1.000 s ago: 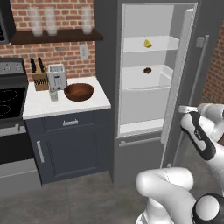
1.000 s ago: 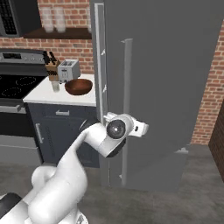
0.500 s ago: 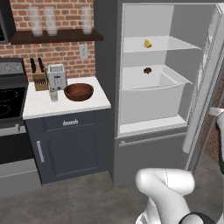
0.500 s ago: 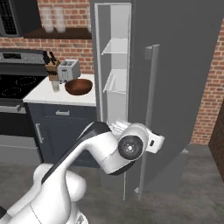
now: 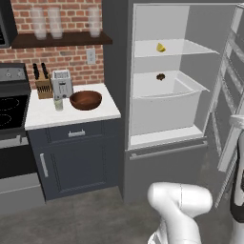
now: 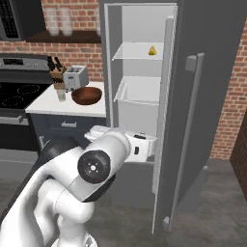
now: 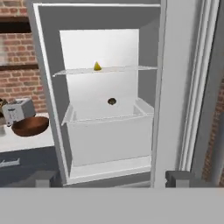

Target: Grab a lemon wedge from the fridge and one ice cube from the ice bowl, and put them in the glass of lemonade.

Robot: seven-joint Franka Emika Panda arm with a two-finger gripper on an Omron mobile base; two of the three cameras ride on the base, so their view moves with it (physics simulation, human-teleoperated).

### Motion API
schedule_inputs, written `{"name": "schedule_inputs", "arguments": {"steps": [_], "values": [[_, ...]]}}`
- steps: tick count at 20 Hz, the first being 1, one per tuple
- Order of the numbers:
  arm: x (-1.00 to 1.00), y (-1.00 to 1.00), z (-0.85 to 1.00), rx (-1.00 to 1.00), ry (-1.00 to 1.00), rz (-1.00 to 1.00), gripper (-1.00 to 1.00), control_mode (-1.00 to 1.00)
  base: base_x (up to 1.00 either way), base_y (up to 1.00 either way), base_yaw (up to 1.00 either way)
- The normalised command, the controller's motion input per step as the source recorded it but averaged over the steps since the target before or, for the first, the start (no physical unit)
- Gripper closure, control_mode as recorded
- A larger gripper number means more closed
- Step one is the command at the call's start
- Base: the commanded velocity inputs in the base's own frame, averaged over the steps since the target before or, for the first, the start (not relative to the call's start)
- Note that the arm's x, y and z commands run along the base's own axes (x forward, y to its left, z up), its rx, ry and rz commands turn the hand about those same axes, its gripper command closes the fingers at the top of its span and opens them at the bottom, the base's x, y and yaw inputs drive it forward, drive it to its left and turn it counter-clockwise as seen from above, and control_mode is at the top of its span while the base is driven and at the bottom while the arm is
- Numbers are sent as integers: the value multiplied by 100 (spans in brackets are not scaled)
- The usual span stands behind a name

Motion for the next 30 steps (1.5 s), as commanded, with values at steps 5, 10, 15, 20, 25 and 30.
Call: {"name": "schedule_inputs", "arguments": {"steps": [5,10,15,20,25,30], "values": [[72,100,12,-32,45,-1,-100,-100,0,0,0],[70,19,16,-23,52,-14,-100,-100,0,0,0],[38,-91,-13,-12,24,-21,-100,-100,0,0,0],[20,-100,-37,-8,11,-18,-100,-100,0,0,0],[7,-100,-51,-4,13,-18,-100,-100,0,0,0],[-1,-100,-50,-1,7,-19,-100,-100,0,0,0]]}}
